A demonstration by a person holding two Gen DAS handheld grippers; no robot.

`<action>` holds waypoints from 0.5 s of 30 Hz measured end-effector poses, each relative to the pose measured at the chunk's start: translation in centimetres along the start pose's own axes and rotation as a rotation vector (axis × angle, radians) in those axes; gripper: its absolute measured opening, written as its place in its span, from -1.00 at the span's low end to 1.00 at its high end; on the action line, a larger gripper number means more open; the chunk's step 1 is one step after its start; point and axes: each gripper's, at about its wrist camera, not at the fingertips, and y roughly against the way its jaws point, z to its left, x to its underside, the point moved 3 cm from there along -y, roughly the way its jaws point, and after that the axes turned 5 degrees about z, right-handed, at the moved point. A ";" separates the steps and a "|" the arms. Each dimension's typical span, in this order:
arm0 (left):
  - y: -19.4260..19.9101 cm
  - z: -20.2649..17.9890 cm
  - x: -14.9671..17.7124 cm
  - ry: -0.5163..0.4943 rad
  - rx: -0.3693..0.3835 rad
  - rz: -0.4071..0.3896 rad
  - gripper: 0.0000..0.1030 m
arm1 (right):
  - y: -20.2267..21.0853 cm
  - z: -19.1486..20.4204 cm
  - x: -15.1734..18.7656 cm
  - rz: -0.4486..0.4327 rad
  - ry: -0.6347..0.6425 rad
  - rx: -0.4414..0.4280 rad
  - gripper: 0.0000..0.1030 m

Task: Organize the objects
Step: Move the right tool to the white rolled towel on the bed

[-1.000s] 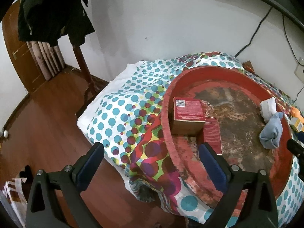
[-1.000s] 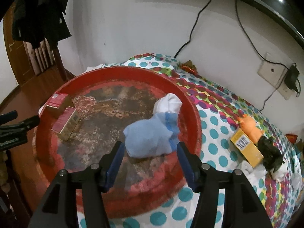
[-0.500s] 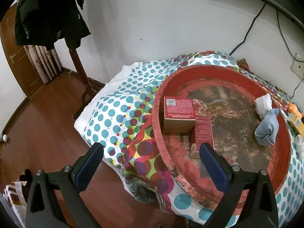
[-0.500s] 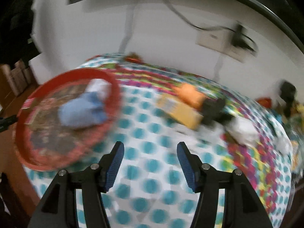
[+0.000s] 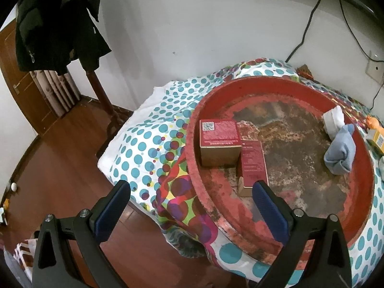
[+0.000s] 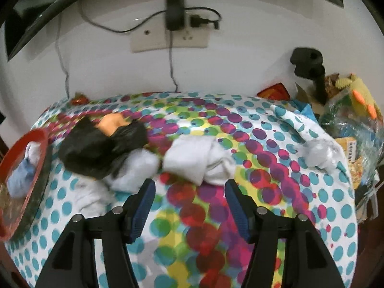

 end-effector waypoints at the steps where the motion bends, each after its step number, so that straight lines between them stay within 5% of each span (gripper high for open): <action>1: 0.0 -0.1 0.0 -0.006 0.002 0.000 0.98 | -0.6 -0.3 -0.4 -0.001 -0.017 -0.002 0.21; 15: 3.3 -4.2 -0.9 -0.110 0.027 -0.043 1.00 | -6.1 -0.2 -2.9 0.011 0.033 0.033 0.40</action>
